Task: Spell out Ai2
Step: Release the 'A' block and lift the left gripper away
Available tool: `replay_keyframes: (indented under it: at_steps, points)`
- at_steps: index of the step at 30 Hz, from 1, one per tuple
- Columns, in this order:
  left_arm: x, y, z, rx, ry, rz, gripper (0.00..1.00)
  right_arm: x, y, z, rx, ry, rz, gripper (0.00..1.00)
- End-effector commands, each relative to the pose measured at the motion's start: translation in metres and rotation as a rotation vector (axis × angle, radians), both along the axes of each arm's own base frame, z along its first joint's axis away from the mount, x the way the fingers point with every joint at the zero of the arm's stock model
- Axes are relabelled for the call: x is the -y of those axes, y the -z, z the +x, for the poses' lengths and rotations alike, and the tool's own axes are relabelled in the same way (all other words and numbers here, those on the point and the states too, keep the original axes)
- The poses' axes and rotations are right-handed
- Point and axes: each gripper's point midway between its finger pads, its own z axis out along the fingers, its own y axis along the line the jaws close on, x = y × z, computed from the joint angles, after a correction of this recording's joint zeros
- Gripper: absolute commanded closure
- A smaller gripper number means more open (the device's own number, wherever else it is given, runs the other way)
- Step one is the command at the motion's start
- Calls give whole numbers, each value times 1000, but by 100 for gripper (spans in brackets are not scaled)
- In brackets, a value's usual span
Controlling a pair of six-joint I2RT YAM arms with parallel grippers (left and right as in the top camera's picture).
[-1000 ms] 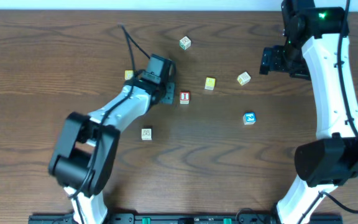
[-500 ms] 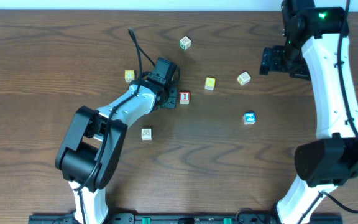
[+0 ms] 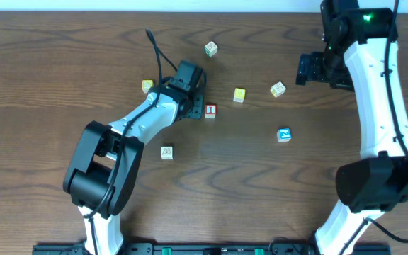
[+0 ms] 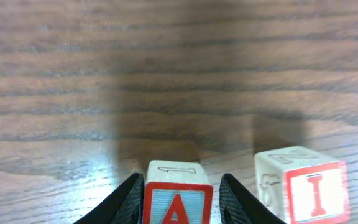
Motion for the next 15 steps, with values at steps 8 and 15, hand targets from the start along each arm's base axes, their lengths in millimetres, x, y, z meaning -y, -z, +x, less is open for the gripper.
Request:
replay_keyframes:
  at_steps: [8,15]
  points:
    - [-10,-40,15,19,10,109,67,5,-7,-1,12,2,-14,1]
    - [-55,-37,5,-11,82,373,66,5,-6,-2,10,2,-14,1]
